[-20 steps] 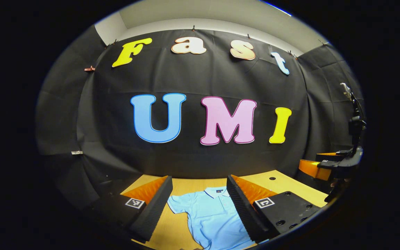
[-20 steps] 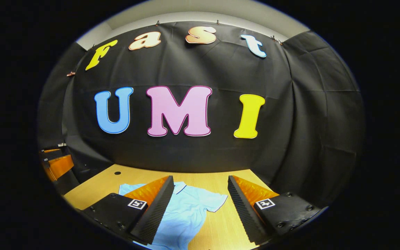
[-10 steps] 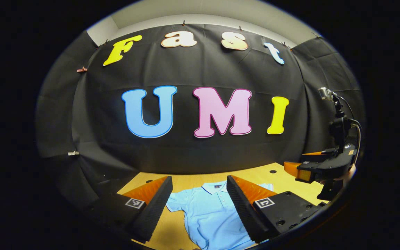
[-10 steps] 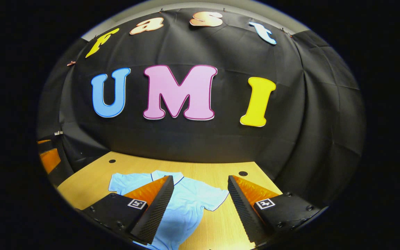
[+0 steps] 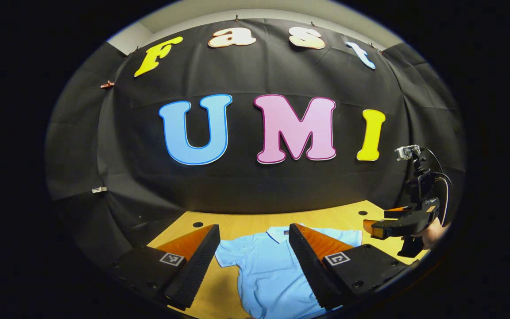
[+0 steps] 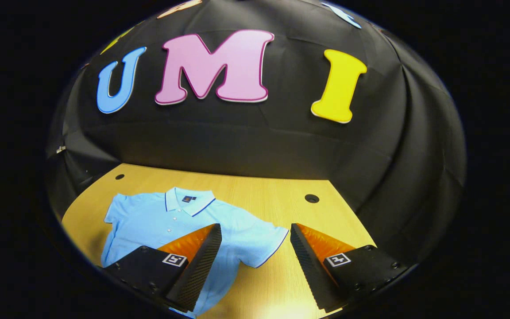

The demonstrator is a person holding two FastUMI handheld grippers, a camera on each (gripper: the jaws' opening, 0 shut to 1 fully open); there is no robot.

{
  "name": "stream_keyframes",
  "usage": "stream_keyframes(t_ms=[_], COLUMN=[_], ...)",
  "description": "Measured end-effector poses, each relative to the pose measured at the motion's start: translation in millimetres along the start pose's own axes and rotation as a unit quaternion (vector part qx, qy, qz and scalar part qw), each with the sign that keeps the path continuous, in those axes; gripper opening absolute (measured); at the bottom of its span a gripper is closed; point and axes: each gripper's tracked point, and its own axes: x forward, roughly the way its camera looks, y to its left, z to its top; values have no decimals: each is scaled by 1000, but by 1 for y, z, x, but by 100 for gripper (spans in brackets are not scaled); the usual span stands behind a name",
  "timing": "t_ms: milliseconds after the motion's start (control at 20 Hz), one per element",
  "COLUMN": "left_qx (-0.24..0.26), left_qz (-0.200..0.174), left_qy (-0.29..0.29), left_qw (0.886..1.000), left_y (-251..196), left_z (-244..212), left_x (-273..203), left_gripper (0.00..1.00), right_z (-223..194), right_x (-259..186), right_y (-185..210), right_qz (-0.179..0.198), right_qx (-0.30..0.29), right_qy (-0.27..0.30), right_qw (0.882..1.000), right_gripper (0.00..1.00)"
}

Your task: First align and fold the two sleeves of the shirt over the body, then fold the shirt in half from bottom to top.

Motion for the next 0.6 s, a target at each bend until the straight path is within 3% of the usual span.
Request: stream_keyframes(t_ms=[300, 600], left_qx=[1, -3], left_qz=[22, 18], left_qy=[34, 75], left_qw=[999, 997], left_y=[-7, -27], left_z=[-16, -40], left_x=[23, 36], left_gripper=[99, 98], right_z=[-52, -93], right_x=[74, 129], right_y=[-29, -56], right_qz=[-16, -39], right_qx=[18, 50], right_qy=[76, 127], right_qw=[997, 990], right_gripper=[97, 97])
